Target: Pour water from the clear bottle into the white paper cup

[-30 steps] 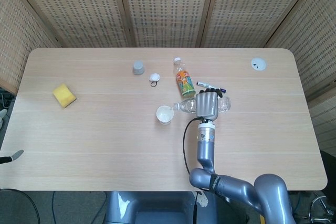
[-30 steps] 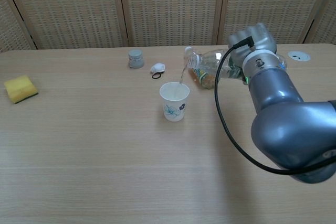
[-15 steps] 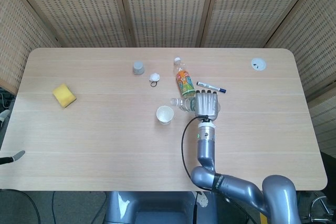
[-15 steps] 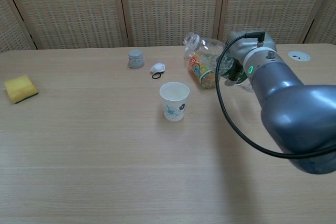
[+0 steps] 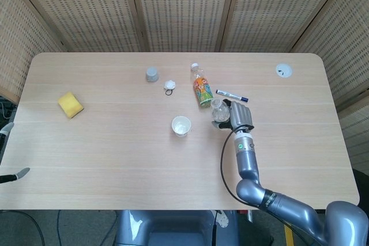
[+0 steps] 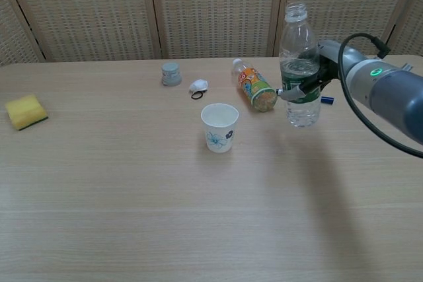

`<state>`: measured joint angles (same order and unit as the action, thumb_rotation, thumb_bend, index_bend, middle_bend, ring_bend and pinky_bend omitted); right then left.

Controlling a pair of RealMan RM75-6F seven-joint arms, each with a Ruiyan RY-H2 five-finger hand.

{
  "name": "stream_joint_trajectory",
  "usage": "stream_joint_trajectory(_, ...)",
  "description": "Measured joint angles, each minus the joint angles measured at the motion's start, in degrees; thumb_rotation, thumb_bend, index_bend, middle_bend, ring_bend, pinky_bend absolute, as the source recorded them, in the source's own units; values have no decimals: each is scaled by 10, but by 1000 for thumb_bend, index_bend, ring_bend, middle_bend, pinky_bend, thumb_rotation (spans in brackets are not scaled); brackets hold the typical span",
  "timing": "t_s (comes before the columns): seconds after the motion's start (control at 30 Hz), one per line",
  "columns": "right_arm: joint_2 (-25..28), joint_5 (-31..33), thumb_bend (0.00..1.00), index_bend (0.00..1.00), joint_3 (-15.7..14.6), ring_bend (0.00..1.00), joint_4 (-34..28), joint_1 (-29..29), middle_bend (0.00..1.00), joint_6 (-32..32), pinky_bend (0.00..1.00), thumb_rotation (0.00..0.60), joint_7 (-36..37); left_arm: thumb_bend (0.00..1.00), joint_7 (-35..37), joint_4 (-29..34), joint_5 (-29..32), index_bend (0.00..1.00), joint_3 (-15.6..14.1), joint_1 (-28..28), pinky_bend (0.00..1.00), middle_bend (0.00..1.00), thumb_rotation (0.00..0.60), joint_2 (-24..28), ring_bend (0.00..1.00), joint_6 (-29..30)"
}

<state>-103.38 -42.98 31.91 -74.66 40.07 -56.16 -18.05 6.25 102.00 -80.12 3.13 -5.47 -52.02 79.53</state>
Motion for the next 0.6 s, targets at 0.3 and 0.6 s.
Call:
stream_joint_trajectory(0.3,-2,-172,699,597,-28,650,69,-35,643,41,364,600,284,18,-3,-2,5,0,0,-2,0,0,600,-2,0,-5)
stream_joint_trajectory(0.6,-55,-259,699,597,-76,642,196,-32,643,24,362,600,404,18,-2,-4,9,0,1,-3,0,0,600,-3,0,-8)
